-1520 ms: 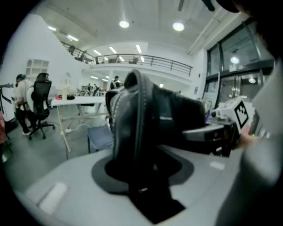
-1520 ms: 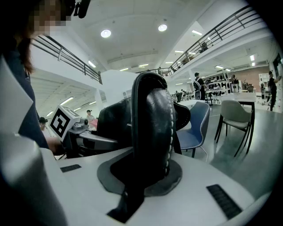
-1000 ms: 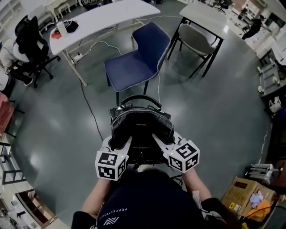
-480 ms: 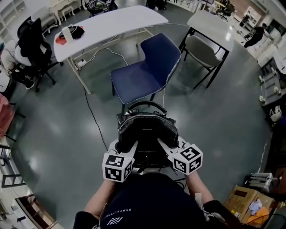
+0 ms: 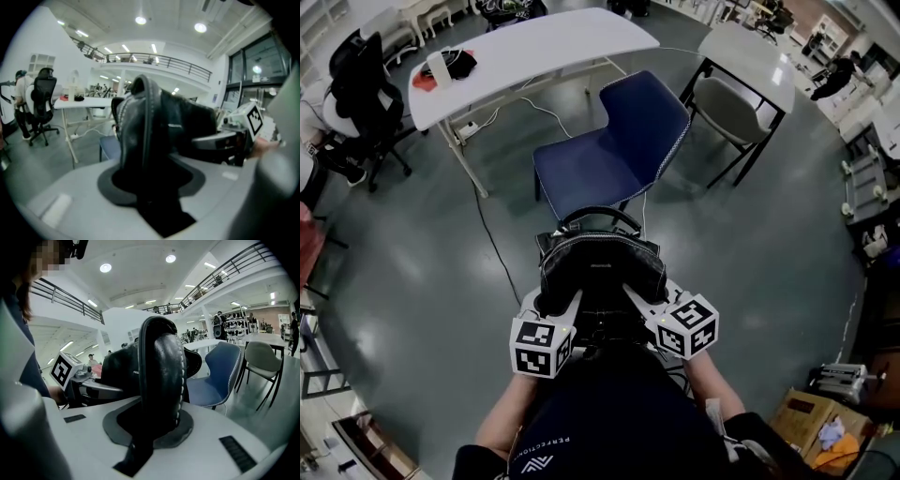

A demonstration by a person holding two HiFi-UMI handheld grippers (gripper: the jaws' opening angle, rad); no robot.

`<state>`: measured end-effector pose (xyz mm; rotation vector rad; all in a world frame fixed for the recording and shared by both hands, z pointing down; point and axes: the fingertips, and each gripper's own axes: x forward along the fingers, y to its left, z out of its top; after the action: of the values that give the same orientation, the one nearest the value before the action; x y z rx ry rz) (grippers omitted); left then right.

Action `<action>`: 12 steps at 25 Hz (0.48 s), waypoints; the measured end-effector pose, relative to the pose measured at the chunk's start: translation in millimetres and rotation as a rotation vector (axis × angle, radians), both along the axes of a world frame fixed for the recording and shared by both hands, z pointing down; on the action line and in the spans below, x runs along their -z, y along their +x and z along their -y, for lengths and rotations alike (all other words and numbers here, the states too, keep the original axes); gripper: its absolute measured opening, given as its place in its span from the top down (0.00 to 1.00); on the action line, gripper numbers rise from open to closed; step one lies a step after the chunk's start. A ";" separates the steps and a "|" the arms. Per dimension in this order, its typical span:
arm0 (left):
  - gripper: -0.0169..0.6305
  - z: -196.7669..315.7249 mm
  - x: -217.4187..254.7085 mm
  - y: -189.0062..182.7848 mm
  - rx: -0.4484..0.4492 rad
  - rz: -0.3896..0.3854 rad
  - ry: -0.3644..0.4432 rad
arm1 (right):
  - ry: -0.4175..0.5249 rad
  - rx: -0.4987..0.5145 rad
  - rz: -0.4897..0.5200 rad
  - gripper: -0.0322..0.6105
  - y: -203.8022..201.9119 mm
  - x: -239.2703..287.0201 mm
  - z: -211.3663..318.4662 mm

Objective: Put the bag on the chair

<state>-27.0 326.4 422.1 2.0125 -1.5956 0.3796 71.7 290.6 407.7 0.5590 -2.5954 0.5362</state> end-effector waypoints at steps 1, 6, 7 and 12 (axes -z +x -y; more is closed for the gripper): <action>0.70 4.1 -1.2 -2.8 0.008 -0.001 -0.003 | -0.002 0.007 -0.003 0.90 -3.1 -1.0 5.0; 0.70 32.8 -8.3 -19.4 0.046 -0.008 -0.011 | -0.011 0.052 -0.007 0.90 -22.1 -8.2 38.3; 0.70 41.5 -9.7 -22.9 0.055 -0.008 -0.013 | -0.012 0.060 -0.007 0.90 -25.9 -9.8 47.7; 0.70 92.0 -11.9 -33.4 0.095 -0.005 -0.021 | -0.021 0.099 -0.005 0.90 -38.1 -11.7 101.8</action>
<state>-60.4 234.5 434.0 1.9119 -1.6703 0.3532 33.6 188.8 419.4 0.4222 -2.5936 0.5283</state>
